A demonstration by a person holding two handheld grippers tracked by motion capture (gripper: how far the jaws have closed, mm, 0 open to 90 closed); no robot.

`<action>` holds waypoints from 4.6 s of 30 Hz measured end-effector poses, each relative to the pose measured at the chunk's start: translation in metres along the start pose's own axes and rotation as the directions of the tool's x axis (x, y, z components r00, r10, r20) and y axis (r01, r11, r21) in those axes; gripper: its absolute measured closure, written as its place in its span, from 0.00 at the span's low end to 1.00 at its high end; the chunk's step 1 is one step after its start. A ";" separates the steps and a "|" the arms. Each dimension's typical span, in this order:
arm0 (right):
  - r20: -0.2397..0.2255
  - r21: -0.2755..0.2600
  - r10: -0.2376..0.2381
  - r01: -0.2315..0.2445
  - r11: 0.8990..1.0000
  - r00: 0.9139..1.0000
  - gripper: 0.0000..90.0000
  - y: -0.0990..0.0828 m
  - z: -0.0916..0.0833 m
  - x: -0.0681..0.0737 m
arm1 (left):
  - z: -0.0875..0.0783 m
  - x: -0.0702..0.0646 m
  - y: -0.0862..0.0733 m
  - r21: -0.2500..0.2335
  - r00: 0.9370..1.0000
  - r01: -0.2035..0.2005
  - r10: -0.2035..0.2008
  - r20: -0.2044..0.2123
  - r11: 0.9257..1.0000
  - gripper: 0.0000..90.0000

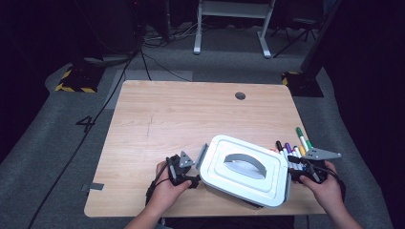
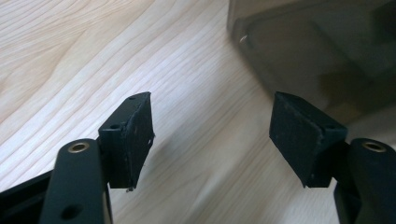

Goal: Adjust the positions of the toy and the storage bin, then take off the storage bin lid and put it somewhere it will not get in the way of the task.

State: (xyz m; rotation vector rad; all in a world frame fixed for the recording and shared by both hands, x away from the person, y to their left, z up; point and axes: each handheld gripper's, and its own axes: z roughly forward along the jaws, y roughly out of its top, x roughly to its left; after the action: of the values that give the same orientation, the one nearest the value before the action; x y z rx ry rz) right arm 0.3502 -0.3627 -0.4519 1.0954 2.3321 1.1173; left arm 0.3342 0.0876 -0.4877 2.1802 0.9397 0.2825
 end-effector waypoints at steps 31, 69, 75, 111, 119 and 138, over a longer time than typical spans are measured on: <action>-0.324 -0.045 -0.238 0.236 0.971 0.916 0.57 0.130 -0.035 0.093 | -0.037 0.032 -0.039 0.038 0.990 0.060 -0.054 -0.133 0.997 0.32; -0.219 -0.049 -0.216 0.210 0.976 0.952 0.75 0.216 0.018 0.036 | -0.033 0.043 -0.052 -0.009 0.983 0.081 -0.082 -0.166 0.997 0.25; -0.159 -0.033 -0.160 0.156 0.987 0.974 0.75 0.217 0.057 0.004 | -0.033 0.043 -0.052 -0.012 0.983 0.079 -0.080 -0.168 0.997 0.25; -0.128 0.061 -0.084 0.092 0.994 0.988 0.68 0.129 0.171 -0.052 | -0.033 0.044 -0.052 -0.010 0.984 0.072 -0.072 -0.165 0.997 0.25; -0.117 0.000 -0.098 0.098 0.995 0.988 0.61 0.134 0.140 -0.048 | -0.034 0.046 -0.052 -0.006 0.986 0.061 -0.061 -0.157 0.998 0.25; -0.039 -0.094 -0.050 0.046 0.994 0.998 0.58 0.124 0.038 -0.051 | -0.033 0.046 -0.051 -0.001 0.987 0.062 -0.062 -0.150 0.998 0.24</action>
State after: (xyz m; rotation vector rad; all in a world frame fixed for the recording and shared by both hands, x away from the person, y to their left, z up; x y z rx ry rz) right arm 0.4673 -0.3324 -0.3823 0.9867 2.2994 1.2283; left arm 0.3240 0.1615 -0.5038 2.1514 1.0893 0.4203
